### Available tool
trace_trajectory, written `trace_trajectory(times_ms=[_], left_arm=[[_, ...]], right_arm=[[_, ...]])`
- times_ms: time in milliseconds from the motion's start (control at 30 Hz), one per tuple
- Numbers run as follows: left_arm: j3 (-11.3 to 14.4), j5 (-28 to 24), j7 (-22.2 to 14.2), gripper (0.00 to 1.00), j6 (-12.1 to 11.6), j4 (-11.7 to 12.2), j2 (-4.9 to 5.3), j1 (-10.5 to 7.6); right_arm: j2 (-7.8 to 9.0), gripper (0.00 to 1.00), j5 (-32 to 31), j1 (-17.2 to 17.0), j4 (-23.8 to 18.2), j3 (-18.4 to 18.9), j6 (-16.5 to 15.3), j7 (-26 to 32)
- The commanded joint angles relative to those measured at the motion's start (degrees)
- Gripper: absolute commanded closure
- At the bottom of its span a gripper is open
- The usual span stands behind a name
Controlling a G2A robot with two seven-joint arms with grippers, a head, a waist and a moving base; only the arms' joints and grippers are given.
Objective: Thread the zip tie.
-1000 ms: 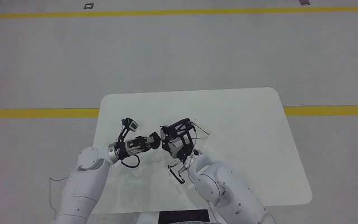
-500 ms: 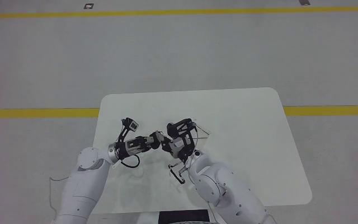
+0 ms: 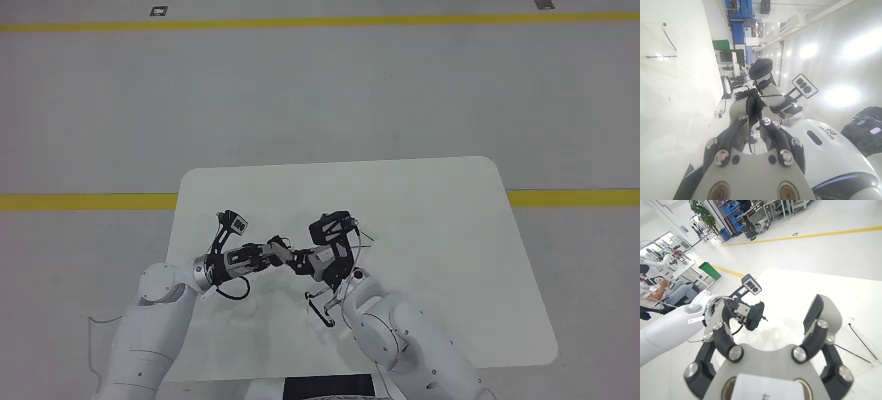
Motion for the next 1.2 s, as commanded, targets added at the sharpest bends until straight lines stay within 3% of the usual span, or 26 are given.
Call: trace_trajectory(times_ms=[0,167,300,1167], left_arm=[[0.0,0.0,0.0,1.0,0.0,0.0,0.0,0.0],[0.0,0.0,0.0,1.0,0.0,0.0,0.0,0.0],[0.0,0.0,0.0,1.0,0.0,0.0,0.0,0.0],[0.0,0.0,0.0,1.0,0.0,0.0,0.0,0.0]], right_arm=[[0.0,0.68,0.0,-0.1,0.0,-0.1,-0.1,0.0],[0.0,0.8,-0.2,0.0,0.0,-0.2,-0.5,0.0],[0.02,1.0,-0.6,0.0,-0.1,-0.2,-0.8,0.0],[-0.05,1.0,-1.5,0.0,0.5,-0.9,-1.3,0.4]])
